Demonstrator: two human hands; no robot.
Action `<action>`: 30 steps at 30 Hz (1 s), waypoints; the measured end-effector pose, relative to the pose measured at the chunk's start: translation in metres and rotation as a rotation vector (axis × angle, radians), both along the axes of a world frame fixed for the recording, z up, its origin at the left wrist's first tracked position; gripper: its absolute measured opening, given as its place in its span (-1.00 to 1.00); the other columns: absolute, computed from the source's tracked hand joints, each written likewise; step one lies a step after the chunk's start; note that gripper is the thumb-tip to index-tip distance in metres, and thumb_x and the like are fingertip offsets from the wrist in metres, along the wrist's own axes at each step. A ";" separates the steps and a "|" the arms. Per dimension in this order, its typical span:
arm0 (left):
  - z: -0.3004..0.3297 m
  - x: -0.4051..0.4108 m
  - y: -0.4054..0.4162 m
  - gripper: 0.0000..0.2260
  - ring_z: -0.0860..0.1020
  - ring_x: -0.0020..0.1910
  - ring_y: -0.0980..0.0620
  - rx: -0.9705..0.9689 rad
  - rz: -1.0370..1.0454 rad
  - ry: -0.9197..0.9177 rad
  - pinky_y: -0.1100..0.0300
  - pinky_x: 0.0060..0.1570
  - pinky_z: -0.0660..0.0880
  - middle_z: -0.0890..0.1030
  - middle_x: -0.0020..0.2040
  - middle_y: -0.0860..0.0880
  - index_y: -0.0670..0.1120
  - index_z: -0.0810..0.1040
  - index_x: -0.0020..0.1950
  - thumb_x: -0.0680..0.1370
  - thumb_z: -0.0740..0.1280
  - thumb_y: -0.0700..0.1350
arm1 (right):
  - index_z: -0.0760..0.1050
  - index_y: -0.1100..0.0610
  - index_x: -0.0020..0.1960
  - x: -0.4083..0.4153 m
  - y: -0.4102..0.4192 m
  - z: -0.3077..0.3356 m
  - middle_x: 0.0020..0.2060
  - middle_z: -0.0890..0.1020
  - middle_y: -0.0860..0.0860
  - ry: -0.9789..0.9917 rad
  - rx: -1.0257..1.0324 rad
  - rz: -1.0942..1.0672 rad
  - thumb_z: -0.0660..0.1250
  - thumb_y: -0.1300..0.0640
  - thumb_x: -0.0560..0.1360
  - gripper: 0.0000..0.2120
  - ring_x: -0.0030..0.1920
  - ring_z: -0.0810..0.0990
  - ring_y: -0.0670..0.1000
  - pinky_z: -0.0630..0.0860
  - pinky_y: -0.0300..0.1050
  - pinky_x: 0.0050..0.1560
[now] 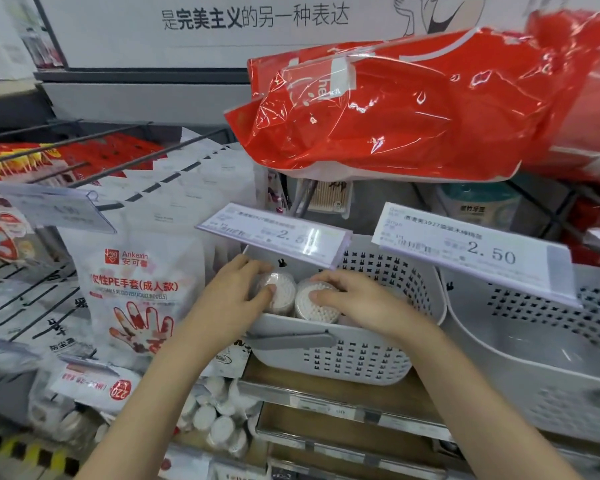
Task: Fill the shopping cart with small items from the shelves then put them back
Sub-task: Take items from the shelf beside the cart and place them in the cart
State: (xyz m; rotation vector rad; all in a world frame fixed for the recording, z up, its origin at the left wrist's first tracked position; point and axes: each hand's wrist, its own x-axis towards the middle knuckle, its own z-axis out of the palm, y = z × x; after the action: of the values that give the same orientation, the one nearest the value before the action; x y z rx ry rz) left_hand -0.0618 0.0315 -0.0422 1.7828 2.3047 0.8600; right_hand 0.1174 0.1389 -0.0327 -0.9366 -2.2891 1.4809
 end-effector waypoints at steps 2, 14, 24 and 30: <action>0.001 0.001 -0.002 -0.69 0.40 0.17 0.16 0.024 0.010 0.001 0.35 -0.03 0.21 0.49 0.25 0.03 -0.06 0.47 0.31 0.57 0.27 -0.07 | 0.54 0.01 0.14 0.000 0.000 -0.001 0.04 0.62 -0.07 -0.003 0.022 0.000 0.33 0.07 0.53 -0.81 0.07 0.57 -0.08 0.46 -0.06 0.22; 0.006 0.045 -0.062 -0.58 0.38 0.29 0.09 0.114 0.154 0.229 0.22 0.24 0.32 0.43 0.34 0.03 -0.07 0.41 0.39 0.58 0.14 0.05 | 0.51 0.11 0.24 0.006 -0.026 -0.005 0.16 0.56 -0.05 0.272 0.633 -0.051 0.18 0.05 0.55 -0.68 0.20 0.47 -0.09 0.37 -0.20 0.20; -0.059 0.071 -0.214 -0.67 0.57 0.07 0.06 -0.230 0.565 0.197 0.19 -0.01 0.52 0.56 0.18 0.05 -0.04 0.49 0.31 0.60 0.21 0.04 | 0.51 0.12 0.16 -0.017 -0.104 -0.037 0.11 0.57 -0.01 0.422 0.847 0.427 0.21 0.15 0.51 -0.75 0.13 0.49 -0.03 0.37 -0.15 0.21; -0.093 0.099 -0.315 -0.65 0.44 0.23 0.16 -0.230 1.087 -0.174 0.22 0.10 0.40 0.45 0.30 0.20 0.14 0.34 0.38 0.59 0.21 0.06 | 0.46 -0.06 0.26 -0.058 -0.189 -0.076 0.10 0.48 -0.26 0.176 0.462 0.768 0.16 0.04 0.62 -0.75 0.11 0.41 -0.27 0.33 -0.39 0.08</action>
State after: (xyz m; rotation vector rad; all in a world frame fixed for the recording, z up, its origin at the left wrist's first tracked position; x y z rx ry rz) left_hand 0.0367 -0.2834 -0.1350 0.2370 2.9993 0.7167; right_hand 0.0596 -0.0501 -0.1086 0.2269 -2.8018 1.0759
